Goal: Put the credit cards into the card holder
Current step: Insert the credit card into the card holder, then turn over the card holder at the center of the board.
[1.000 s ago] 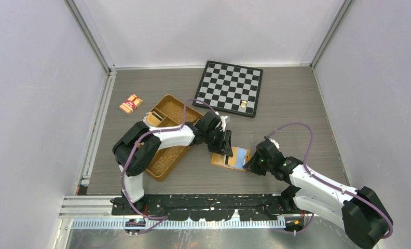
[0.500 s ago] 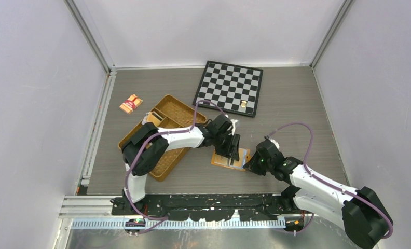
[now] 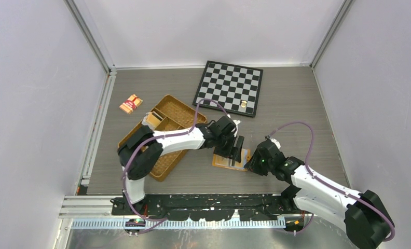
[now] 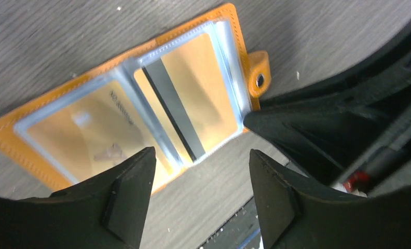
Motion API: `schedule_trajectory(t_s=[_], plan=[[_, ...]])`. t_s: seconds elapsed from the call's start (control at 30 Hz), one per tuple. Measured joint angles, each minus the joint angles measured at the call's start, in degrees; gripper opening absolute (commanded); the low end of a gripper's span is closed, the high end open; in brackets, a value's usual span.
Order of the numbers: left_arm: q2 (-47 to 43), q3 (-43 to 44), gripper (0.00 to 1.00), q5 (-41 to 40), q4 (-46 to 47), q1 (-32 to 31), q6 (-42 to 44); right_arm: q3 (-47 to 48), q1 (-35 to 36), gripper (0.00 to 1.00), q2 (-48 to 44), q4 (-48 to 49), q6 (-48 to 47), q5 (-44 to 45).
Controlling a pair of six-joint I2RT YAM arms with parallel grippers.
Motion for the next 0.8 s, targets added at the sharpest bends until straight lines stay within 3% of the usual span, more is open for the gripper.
schedule_trajectory(t_s=[0.13,0.33,0.47,0.63,0.8], plan=[[-6.6,-2.1,0.81,-2.2,-1.8,-0.1,0.9,3.1,0.0,0.54,-1.3,-5.1,-1.9,1.8],[-14.1,-4.1,0.86,-5.4,-3.6,0.7,1.5,9.6,0.0,0.62,-3.1,-10.3,-5.0,3.9],[-14.6,-7.3,0.88,-6.1,-3.7,2.4,1.7,12.5,0.0,0.62,-3.3,-11.9,-6.3,3.8],[-16.0,-13.1,0.88,-6.5,-3.9,6.1,1.7,15.0,0.0,0.48,-1.0,-12.7,-8.0,2.9],[-16.1,-14.4,0.85,-6.2,-3.4,8.6,1.8,16.5,0.0,0.45,3.5,-12.7,-8.8,1.9]])
